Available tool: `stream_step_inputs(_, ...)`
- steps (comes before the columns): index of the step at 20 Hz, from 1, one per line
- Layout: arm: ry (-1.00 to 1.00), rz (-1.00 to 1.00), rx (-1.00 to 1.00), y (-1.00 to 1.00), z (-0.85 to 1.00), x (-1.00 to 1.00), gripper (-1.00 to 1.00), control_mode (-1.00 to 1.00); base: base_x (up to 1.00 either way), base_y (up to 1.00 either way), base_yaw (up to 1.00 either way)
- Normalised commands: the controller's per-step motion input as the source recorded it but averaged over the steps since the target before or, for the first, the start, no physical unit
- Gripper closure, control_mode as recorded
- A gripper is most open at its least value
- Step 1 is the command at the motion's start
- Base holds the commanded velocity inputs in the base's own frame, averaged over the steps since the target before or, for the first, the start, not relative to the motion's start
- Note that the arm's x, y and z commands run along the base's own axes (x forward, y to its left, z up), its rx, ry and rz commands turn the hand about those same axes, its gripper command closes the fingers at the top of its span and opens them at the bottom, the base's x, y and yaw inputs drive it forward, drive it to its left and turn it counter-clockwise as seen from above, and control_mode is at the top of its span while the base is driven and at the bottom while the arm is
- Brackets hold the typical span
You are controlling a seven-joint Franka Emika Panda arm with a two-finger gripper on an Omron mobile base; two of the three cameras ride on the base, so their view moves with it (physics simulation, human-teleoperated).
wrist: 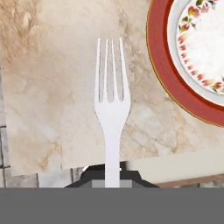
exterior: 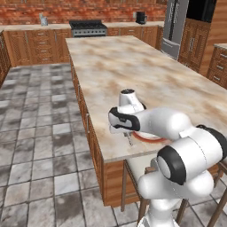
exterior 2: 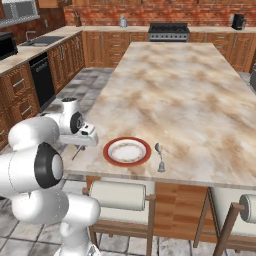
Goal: Take the fork and place it on the left side of the plate. Then take the spoon and place it on the right side of the plate. Make sure they're directly next to the plate.
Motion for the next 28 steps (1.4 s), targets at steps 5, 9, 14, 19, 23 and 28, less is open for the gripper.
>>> stream_step_inputs(5, 0.00, 0.01, 0.00, -0.28, -0.37, 0.07, 1.00, -1.00, 0.00, 0.00, 0.00)
stream_step_inputs(9, 0.00, 0.03, 0.00, 0.00, -0.33, 0.11, 1.00, -1.00, 0.00, 0.00, 0.00)
stream_step_inputs(14, 0.00, 0.02, 0.00, 0.00, -0.32, 0.15, 1.00, -1.00, 0.00, 0.00, 0.00)
stream_step_inputs(19, 0.00, 0.03, 0.00, 0.10, -0.23, 0.23, 1.00, -1.00, 0.00, 0.00, 0.00)
stream_step_inputs(23, 0.00, 0.05, 0.00, 0.08, -0.07, 0.23, 1.00, -1.00, 0.00, 0.00, 0.00)
stream_step_inputs(28, 0.00, 0.07, 0.00, 0.01, -0.11, 0.22, 1.00, -1.00, 0.00, 0.00, 0.00)
